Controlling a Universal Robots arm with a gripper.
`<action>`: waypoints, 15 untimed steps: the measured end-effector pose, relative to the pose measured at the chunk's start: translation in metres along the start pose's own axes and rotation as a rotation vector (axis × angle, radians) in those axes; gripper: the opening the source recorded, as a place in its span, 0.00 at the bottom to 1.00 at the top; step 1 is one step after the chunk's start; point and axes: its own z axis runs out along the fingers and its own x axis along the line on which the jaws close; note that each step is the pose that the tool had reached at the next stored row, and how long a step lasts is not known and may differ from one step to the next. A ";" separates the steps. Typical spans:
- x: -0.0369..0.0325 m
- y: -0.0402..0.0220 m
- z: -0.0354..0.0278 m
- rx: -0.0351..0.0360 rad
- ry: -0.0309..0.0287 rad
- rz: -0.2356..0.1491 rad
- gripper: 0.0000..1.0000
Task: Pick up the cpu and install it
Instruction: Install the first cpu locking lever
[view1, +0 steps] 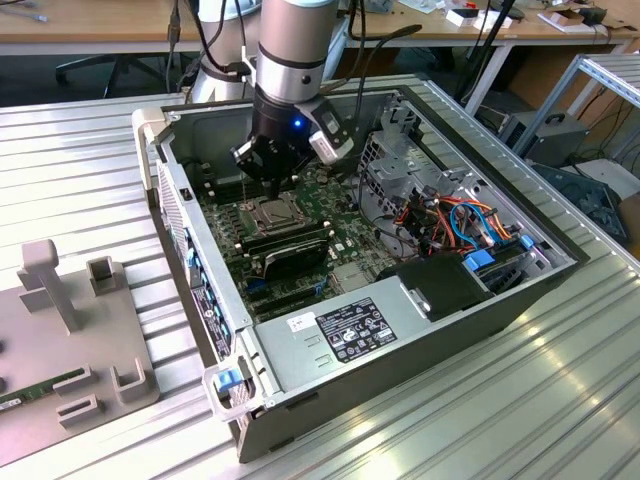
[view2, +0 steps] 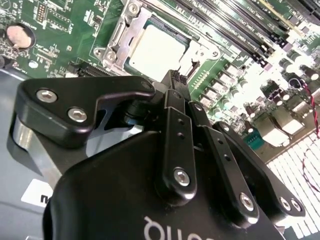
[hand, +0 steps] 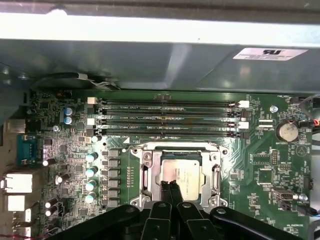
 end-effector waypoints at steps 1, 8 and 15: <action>0.0000 0.0000 0.0001 -0.0002 -0.0002 0.000 0.11; 0.0100 0.0001 0.0001 0.0002 -0.0016 0.000 0.11; 0.0287 0.0003 0.0004 0.0003 -0.0043 0.000 0.11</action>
